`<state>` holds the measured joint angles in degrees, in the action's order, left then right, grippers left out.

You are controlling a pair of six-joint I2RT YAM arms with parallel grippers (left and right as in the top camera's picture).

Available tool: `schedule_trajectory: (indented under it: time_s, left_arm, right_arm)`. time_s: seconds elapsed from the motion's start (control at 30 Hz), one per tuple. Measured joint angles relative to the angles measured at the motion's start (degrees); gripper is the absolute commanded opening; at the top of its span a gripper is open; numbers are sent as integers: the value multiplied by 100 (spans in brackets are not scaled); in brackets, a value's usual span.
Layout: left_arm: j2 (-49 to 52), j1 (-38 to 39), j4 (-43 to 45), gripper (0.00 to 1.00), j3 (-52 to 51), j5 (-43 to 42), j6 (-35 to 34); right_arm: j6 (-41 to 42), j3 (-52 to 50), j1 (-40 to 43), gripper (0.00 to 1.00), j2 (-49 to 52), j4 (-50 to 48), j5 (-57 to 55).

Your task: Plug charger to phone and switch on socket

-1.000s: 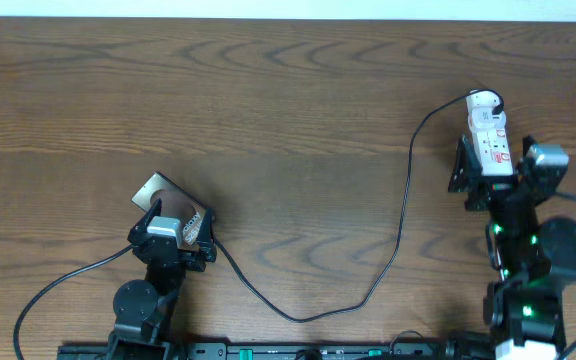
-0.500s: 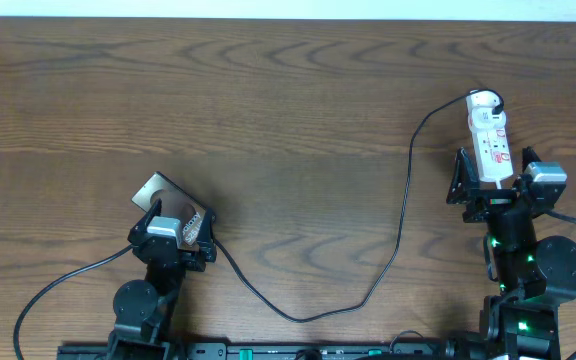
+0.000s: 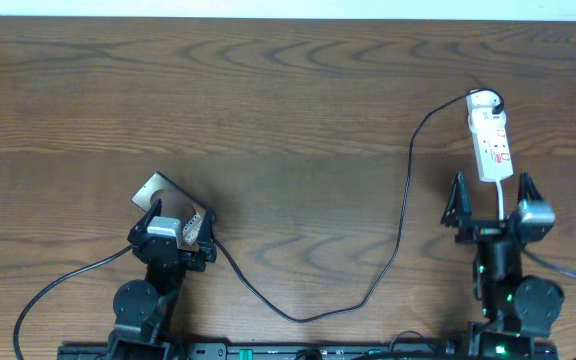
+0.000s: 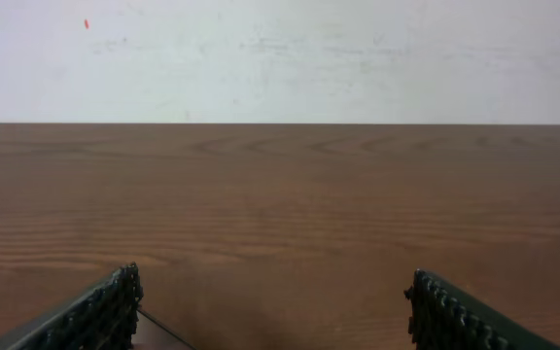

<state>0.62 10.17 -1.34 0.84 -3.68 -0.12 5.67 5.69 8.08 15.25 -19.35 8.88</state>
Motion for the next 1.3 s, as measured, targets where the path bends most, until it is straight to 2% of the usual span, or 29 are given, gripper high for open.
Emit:
schedule_trajectory:
  time_s: [0.13, 0.3, 0.63, 1.3]
  left_arm:
    - [-2, 0, -4, 86, 4, 2, -2]
    - [-2, 0, -7, 86, 4, 2, 0]
    - [-2, 0, -9, 86, 4, 2, -2]
    - [0, 0, -9, 86, 7, 4, -2]
  right_arm:
    - [-4, -522, -2, 99, -704, 83, -37]
    - [-7, -531, 0, 99, -1185, 321, -94]
    - [-4, -533, 0, 99, -1451, 2269, -223]
    - [-26, -533, -2, 99, -1451, 2297, -251]
